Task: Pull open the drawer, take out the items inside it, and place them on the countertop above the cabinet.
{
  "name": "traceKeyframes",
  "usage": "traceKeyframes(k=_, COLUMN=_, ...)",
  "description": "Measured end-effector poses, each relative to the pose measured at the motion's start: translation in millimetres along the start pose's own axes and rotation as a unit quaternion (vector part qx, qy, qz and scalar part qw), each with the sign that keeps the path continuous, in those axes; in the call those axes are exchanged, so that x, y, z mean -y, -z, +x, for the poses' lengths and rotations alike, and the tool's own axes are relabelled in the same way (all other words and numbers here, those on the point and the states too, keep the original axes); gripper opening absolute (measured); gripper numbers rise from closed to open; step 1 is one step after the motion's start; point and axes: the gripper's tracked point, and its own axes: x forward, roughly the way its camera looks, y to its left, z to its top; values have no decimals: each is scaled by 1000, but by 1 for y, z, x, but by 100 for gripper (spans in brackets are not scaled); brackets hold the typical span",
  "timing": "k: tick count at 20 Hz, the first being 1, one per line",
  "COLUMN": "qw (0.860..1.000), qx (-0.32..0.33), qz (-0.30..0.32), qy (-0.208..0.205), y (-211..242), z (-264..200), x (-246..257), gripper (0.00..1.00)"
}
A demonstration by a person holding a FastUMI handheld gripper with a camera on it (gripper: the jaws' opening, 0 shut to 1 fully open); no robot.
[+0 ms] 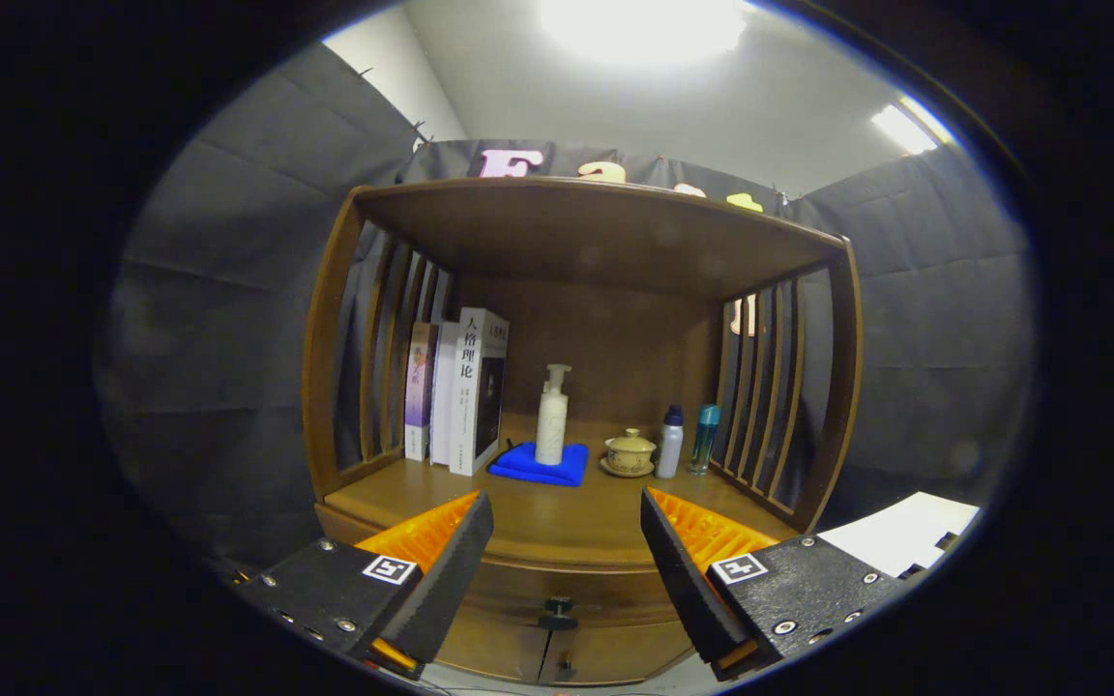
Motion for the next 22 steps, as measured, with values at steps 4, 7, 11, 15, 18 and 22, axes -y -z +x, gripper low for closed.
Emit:
traceKeyframes(k=4, qw=1000, qx=-28, qz=1, qy=-12, y=38, z=6, x=-16, gripper=95)
traceKeyframes(k=7, qw=999, qx=-36, qz=3, qy=-18, y=57, z=13, x=-18, gripper=95)
traceKeyframes(k=11, qw=999, qx=-49, qz=9, qy=-6, y=79, z=27, x=-9, gripper=95)
traceKeyframes(k=15, qw=998, qx=-62, qz=20, qy=1, y=102, z=39, x=-2, gripper=95)
traceKeyframes(k=18, qw=997, qx=-79, qz=23, qy=0, y=124, z=43, x=-5, gripper=95)
traceKeyframes(k=22, qw=995, qx=-102, qz=18, qy=-5, y=149, z=47, x=-11, gripper=95)
